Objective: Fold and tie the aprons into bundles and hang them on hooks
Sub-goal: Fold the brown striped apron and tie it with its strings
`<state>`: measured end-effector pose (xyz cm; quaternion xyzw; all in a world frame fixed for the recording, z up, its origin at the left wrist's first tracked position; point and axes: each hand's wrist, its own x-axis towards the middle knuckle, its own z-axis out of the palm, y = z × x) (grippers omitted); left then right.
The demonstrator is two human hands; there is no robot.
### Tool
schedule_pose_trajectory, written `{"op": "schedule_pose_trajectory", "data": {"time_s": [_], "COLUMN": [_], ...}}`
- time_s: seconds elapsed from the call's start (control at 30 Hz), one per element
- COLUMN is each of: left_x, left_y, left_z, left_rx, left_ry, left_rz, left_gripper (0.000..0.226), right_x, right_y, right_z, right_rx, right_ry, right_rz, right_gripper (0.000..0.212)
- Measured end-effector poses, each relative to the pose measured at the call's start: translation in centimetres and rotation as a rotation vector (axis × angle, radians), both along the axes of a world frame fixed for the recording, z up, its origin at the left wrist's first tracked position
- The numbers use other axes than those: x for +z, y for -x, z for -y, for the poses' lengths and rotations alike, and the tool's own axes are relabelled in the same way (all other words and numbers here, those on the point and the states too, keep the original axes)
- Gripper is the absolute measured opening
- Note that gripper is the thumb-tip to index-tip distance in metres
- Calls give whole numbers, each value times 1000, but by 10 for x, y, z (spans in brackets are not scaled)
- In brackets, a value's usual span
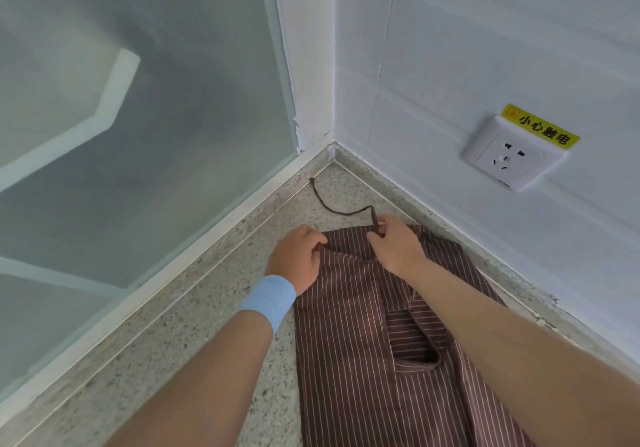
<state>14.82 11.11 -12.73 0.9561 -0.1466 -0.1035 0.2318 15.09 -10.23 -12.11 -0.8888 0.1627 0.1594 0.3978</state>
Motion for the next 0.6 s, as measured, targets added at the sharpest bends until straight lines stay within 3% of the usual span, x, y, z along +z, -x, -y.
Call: {"op": "schedule_pose_trajectory", "data": {"time_s": [0.07,0.17,0.27,0.33,0.4,0.5,0.6], "left_x": [-10,-19,-26,-26,-25,-24,-40], "left_y": [5,8,4,3,9,27,57], "left_z": [-5,-10,-21,-27,-27,-16,-11], "left_rx": [43,19,17,109,168,211,51], "left_ry": [19,-152,-470,-536,-498,-298,-269], "left_rz": [54,80,-77,-189,-138,109,143], "left_gripper": [34,45,61,64,62,45,42], "right_x": [-10,-19,-31,-35,-35,-33,-42], "right_y": [12,21,26,29,35,56,84], "right_z": [-3,-7,-4,2,3,-5,-18], "right_rx": [193,484,593,568,527,525,658], "right_ry": [302,511,628,656,642,662,601], "right_rz": [174,389,188,77,117,327,320], "right_gripper": [55,41,44,54,58,57,51]}}
